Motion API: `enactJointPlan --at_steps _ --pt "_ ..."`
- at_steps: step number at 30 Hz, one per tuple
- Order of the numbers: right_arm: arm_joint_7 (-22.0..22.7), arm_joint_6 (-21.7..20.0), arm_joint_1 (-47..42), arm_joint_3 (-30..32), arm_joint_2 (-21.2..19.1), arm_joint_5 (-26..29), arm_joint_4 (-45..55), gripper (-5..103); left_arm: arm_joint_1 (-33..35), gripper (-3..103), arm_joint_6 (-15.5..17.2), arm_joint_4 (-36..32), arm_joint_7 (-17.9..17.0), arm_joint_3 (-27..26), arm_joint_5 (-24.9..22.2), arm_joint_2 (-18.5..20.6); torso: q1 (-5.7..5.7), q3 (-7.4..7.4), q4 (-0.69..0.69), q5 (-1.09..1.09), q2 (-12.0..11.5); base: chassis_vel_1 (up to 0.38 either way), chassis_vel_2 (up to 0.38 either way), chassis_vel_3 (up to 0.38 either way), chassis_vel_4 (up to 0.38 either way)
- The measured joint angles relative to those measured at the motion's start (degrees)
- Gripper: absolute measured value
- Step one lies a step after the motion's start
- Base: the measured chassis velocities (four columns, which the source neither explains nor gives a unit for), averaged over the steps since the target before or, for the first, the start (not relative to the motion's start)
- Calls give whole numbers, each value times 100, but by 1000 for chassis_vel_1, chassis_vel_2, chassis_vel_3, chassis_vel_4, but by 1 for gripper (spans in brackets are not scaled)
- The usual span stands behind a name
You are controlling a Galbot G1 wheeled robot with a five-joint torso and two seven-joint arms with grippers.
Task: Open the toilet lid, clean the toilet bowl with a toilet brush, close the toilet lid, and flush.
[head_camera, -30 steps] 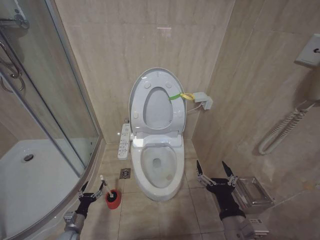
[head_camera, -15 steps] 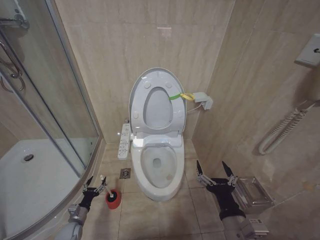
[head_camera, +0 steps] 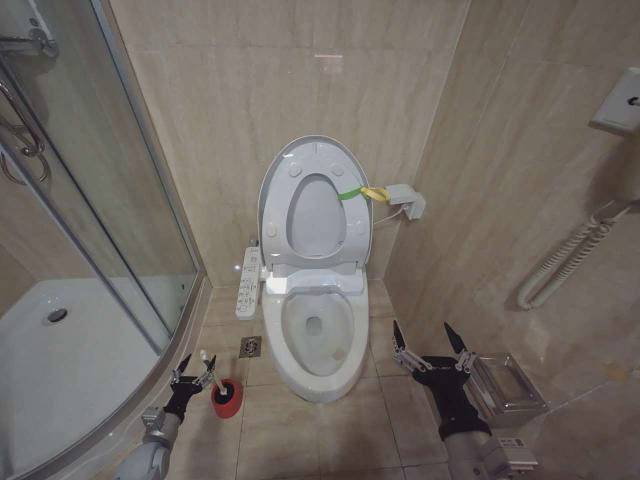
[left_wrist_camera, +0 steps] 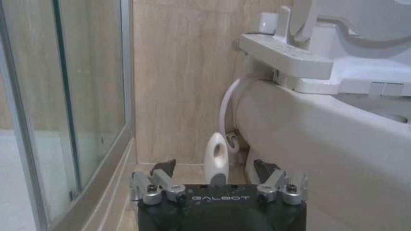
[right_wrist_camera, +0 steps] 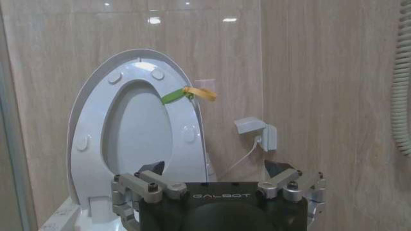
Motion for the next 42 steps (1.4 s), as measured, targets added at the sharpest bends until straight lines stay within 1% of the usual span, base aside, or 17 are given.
enactJointPlan --at_steps 9,18,19,24,25,31,32,39,40,42 --pt "0 0 0 0 0 0 0 100 -92 84 -1 185 59 6 -14 17 0 0 0 0 0 0 0 0 0" --pt "0 0 0 0 0 0 0 100 -251 83 -53 392 194 13 -12 -15 0 0 0 0 0 0 0 0 0" --pt "0 0 0 0 0 0 0 100 -278 81 -55 414 203 16 -10 -22 0 0 0 0 0 0 0 0 0" --pt "0 0 0 0 0 0 0 100 -325 81 -58 459 221 32 -4 -40 0 0 0 0 0 0 0 0 0" --pt "0 0 0 0 0 0 0 100 -334 78 -61 476 223 36 -2 -48 0 0 0 0 0 0 0 0 0" --pt "0 0 0 0 0 0 0 100 -362 78 -116 570 224 39 72 -101 0 0 0 0 0 0 0 0 0" --pt "0 0 0 0 0 0 0 100 -364 71 -118 584 223 35 108 -110 0 0 0 0 0 0 0 0 0" --pt "0 0 0 0 0 0 0 100 -356 71 -115 589 215 24 172 -87 0 0 0 0 0 0 0 0 0" --pt "0 0 0 0 0 0 0 100 -352 56 -114 587 208 22 189 -79 0 0 0 0 0 0 0 0 0" --pt "0 0 0 0 0 0 0 100 -346 56 -111 584 193 17 218 -73 0 0 0 0 0 0 0 0 0"
